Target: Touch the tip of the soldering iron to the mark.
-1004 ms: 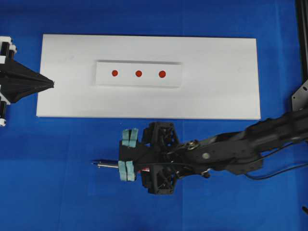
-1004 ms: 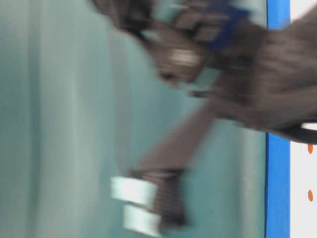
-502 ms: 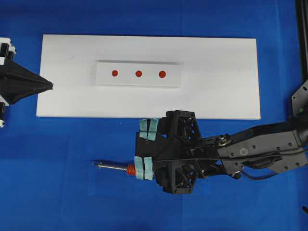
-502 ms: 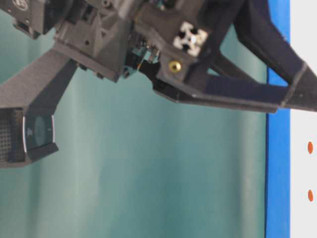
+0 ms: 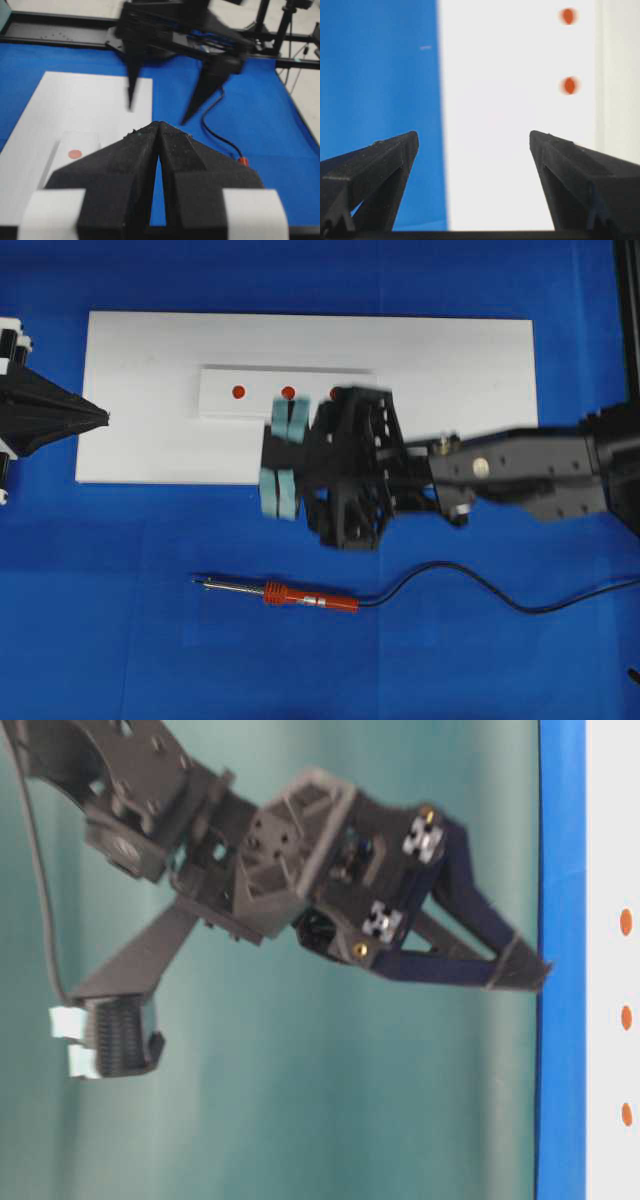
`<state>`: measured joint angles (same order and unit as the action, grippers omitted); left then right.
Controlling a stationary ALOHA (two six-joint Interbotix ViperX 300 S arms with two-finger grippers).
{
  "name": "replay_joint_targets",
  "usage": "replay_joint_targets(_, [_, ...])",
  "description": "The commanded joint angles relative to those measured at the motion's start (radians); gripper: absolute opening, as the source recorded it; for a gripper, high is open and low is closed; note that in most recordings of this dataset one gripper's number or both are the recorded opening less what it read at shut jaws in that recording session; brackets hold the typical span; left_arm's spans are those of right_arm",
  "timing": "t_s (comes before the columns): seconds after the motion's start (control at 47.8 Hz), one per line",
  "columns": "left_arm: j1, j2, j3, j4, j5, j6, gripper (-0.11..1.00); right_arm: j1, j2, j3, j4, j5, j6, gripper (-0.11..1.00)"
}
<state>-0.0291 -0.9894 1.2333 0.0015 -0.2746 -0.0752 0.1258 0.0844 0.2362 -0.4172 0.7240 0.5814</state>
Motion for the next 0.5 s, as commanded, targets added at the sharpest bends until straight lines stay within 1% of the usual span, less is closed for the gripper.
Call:
replay_joint_targets(0.0, [-0.003, 0.003, -0.009, 0.002, -0.005, 0.0, 0.0, -0.046, -0.037, -0.018, 0.005, -0.017, -0.02, 0.86])
replay_joint_targets(0.084, [-0.003, 0.003, -0.009, 0.002, -0.005, 0.0, 0.0, -0.081, -0.038, -0.018, 0.006, -0.031, -0.044, 0.86])
replay_joint_targets(0.188, [-0.003, 0.003, -0.009, 0.002, -0.005, 0.0, 0.0, -0.104, -0.04, -0.017, 0.006, -0.049, -0.058, 0.86])
replay_joint_targets(0.335, [-0.003, 0.003, -0.009, 0.002, -0.005, 0.0, 0.0, -0.104, -0.049, -0.011, 0.006, -0.054, -0.061, 0.86])
replay_joint_targets(0.481, [-0.003, 0.003, -0.009, 0.0, 0.002, -0.002, 0.0, -0.1, -0.11, 0.026, 0.006, -0.046, -0.061, 0.86])
